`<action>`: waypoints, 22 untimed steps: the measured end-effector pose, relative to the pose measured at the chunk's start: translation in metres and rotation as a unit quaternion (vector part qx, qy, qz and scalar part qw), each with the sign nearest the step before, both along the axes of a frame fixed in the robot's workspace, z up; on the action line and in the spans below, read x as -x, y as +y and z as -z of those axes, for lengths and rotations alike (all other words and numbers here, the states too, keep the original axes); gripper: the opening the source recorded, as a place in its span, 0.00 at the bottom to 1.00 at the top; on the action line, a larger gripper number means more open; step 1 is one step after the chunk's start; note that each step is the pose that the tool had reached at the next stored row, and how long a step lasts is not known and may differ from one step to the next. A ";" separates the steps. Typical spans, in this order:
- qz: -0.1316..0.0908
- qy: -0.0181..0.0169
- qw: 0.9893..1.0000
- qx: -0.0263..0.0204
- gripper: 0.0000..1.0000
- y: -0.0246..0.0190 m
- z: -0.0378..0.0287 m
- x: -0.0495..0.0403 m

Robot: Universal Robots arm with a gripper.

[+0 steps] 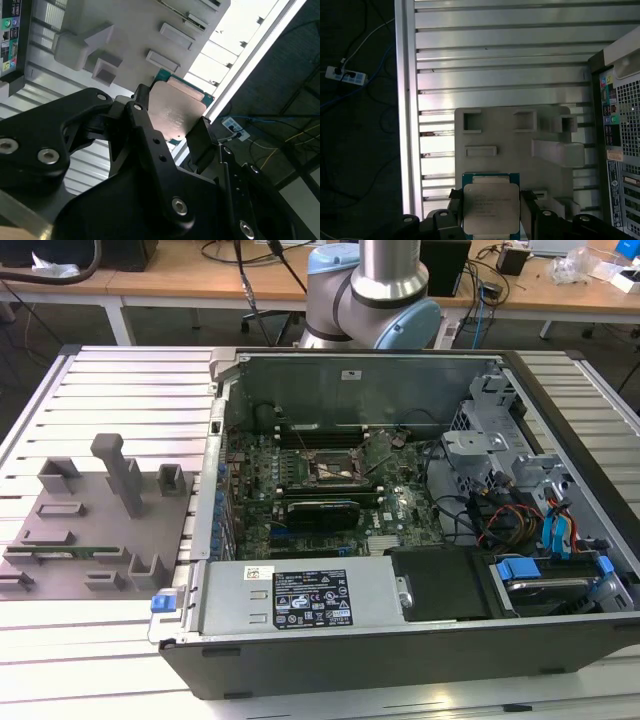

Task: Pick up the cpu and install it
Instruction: 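Pick up the cpu and move it towards the insertion slot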

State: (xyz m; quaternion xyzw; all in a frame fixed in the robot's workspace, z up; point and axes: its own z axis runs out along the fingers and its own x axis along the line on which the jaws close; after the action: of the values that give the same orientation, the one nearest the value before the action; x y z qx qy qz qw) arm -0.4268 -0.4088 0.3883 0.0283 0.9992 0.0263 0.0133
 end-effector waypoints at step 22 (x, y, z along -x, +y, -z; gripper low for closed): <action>0.000 0.000 1.000 0.000 0.54 0.0000 0.0001 -0.0525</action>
State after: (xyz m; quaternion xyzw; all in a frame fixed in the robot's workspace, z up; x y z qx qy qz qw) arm -0.3742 -0.4089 0.3882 0.0283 0.9992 0.0263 0.0134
